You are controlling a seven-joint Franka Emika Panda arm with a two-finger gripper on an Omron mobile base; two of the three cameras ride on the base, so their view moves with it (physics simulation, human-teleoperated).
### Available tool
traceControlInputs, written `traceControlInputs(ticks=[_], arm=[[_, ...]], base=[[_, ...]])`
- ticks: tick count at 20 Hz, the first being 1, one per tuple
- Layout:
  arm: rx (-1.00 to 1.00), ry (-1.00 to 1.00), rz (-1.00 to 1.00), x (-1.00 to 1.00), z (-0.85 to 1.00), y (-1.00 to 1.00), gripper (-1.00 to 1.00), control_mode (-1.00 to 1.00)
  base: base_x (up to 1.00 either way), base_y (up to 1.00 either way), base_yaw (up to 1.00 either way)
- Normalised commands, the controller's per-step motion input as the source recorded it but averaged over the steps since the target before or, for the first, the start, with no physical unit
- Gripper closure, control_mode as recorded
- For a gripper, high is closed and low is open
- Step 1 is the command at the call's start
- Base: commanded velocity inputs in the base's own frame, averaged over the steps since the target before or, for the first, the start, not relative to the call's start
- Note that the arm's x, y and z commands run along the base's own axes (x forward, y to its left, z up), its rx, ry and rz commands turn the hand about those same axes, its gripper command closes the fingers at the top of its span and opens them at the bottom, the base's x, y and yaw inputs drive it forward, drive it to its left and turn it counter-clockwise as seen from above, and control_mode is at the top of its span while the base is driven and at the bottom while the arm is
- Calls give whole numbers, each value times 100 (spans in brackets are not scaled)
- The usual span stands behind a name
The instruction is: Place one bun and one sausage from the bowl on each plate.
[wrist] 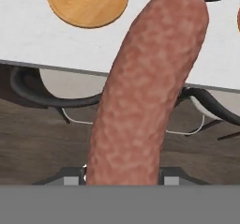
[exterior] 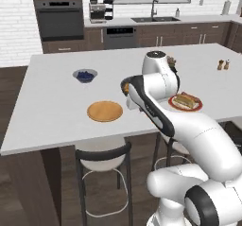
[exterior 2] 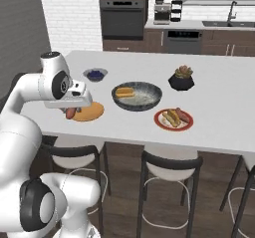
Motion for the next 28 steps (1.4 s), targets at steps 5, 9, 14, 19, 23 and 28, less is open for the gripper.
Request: traceControlInputs(ticks=[5,9,14,19,23,28], arm=[[0,0,0,0,0,0,100,100],[0,0,0,0,0,0,100,100],[0,0,0,0,0,0,100,100],[0,0,0,0,0,0,100,100],[0,1,0,29,0,0,100,-100],[1,4,0,95,-22,-1,100,-100]], base=[[49,45,0],[56,49,0],[77,49,0],[78,26,0],[29,0,0],[0,0,0]])
